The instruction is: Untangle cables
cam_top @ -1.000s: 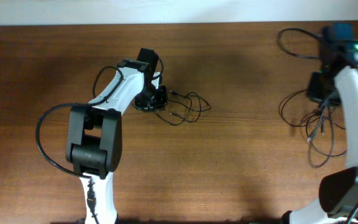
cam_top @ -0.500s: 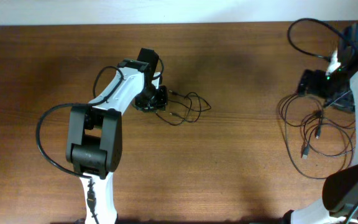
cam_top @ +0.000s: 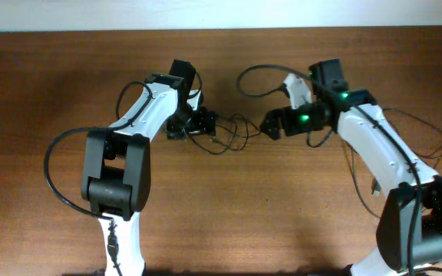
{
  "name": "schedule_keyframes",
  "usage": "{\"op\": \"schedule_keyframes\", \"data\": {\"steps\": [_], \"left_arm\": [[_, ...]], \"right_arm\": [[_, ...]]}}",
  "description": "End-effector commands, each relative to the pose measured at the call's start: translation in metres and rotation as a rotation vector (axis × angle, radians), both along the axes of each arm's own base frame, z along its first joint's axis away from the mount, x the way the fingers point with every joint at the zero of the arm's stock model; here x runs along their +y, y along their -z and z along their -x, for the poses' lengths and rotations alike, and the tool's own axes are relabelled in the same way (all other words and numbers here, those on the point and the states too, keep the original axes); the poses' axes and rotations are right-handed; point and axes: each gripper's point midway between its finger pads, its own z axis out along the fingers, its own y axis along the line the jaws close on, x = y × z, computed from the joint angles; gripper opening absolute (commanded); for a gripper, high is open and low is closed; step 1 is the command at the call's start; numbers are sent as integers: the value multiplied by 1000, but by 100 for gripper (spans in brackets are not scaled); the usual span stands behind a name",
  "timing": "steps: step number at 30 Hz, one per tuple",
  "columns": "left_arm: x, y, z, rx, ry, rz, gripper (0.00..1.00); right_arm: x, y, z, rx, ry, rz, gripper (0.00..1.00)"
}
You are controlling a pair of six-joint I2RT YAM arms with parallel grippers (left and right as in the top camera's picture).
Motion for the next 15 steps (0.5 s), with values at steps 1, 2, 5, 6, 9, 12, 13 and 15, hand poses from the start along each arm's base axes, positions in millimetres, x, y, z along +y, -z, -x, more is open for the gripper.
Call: {"op": "schedule_keyframes", "data": {"steps": [1, 2, 5, 6, 9, 12, 13, 15], "left_arm": [[-7, -14, -1, -36, 60, 45, 94], [-8, -14, -1, -38, 60, 45, 96], [-7, -14, -1, -40, 60, 45, 98], [-7, -14, -1, -40, 59, 45, 99], [-8, -14, -2, -43, 60, 46, 100], [-8, -14, -2, -43, 60, 46, 99], [-8, -14, -2, -43, 60, 46, 99], [-8, -14, -2, -43, 60, 46, 100]], "right_arm": [[38, -6, -3, -107, -94, 18, 99], [45, -7, -4, -132, -104, 35, 99], [67, -5, 2, -167, -150, 72, 99], [70, 0, 4, -166, -156, 94, 99], [79, 25, 4, -138, -177, 115, 99], [85, 52, 2, -96, -192, 112, 99], [85, 59, 3, -82, -193, 118, 99], [84, 70, 4, -59, -195, 127, 82]]}}
